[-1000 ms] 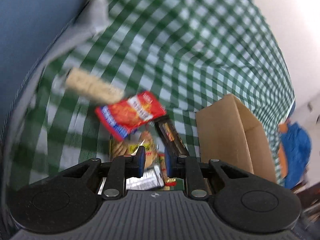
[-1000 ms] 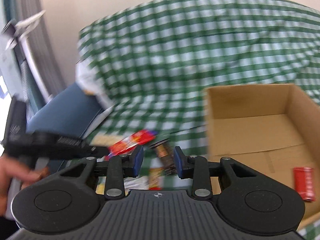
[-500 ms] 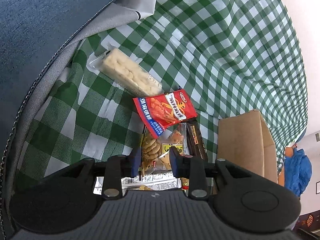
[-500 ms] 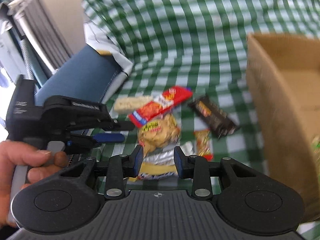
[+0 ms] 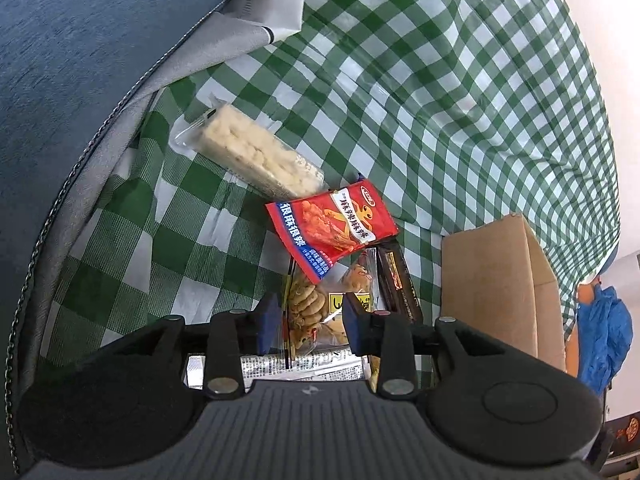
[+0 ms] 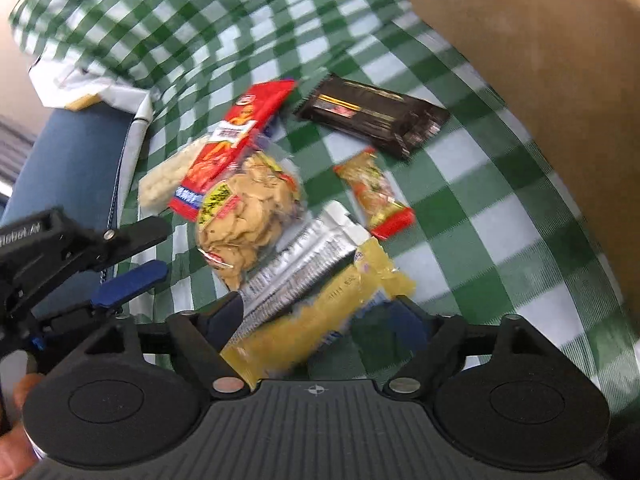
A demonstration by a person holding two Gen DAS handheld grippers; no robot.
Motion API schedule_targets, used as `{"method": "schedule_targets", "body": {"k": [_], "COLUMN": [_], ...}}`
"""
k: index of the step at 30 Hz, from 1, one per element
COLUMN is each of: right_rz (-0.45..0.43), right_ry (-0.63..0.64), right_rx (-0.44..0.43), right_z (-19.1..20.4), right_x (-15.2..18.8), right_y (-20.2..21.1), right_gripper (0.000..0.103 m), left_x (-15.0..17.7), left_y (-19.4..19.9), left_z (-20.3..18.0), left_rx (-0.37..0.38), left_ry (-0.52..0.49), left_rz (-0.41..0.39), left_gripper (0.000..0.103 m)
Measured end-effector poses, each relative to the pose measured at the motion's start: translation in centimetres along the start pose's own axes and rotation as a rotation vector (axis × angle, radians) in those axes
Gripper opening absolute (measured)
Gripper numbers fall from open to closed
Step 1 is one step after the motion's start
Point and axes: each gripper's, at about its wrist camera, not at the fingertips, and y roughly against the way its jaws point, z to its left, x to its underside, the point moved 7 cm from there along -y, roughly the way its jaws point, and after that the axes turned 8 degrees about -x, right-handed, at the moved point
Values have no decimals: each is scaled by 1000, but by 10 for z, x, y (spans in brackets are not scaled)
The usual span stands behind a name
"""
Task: Organize snacks
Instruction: 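Grasp the yellow wafer bar with the right tool while the left tool grasps the cracker bag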
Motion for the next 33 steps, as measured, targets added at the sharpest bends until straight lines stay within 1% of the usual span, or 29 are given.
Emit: {"method": "schedule_targets", "body": {"k": [1, 2, 4, 6, 7, 8, 9, 10, 13, 16, 18, 20, 22, 23, 24, 25, 26, 27, 28, 30, 33], "right_rz": [-1, 1, 20, 31, 37, 46, 52, 54, 38, 31, 60, 95, 102, 97, 90, 85, 87, 101, 121, 135, 142], "right_ry": [18, 41, 151, 244, 275, 299, 320, 346, 444, 565, 597, 585, 553, 549, 559, 579, 595, 607, 611, 613, 625], "right_rx": [10, 24, 91, 149, 162, 166, 171, 181, 226, 291, 319, 307, 254, 229, 215, 211, 215, 220, 220, 213, 233], "right_z": [3, 5, 11, 13, 13, 12, 10, 9, 7, 3, -6, -15, -18, -17, -15, -15, -14, -16, -19, -19, -25], "right_x": [1, 1, 4, 4, 4, 5, 4, 3, -2, -7, -8, -9, -10, -10, -10, -9, -6, -3, 0, 3, 4], "right_y": [-2, -1, -2, 1, 2, 4, 7, 10, 22, 30, 32, 32, 36, 39, 41, 44, 45, 44, 44, 39, 35], "right_gripper": [84, 81, 68, 45, 39, 28, 23, 20, 19, 19, 19, 20, 21, 23, 28, 30, 35, 38, 38, 38, 38], "left_x": [-1, -1, -2, -2, -2, -2, -1, -1, -1, -1, -1, -1, -2, -1, 0, 1, 1, 1, 2, 3, 6], "left_y": [0, 0, -1, -1, -1, -1, -1, -1, -1, -1, -1, -2, -5, -7, -9, -11, -14, -16, -18, -22, -32], "left_z": [0, 0, 0, 0, -1, -2, -3, -3, -3, -3, -3, -3, -5, -6, -7, -8, -10, -12, -14, -20, -27], "left_rx": [-2, -4, -7, -7, -7, -9, -12, -14, -13, -14, -16, -18, -24, -30, -38, -52, -65, -75, -77, -82, -126], "left_ry": [-4, -6, -9, -9, -11, -18, -27, -33, -40, -42, -42, -44, -46, -46, -45, -44, -43, -42, -40, -31, -29], "left_rz": [-1, -3, -8, -9, -9, -11, -13, -14, -13, -13, -11, -8, -6, -3, 1, 5, 8, 9, 11, 16, 24], "left_gripper": [38, 38, 38, 38, 38, 38, 38, 38, 38, 39, 40, 42, 47, 57, 69, 75, 82, 84, 84, 87, 87]}}
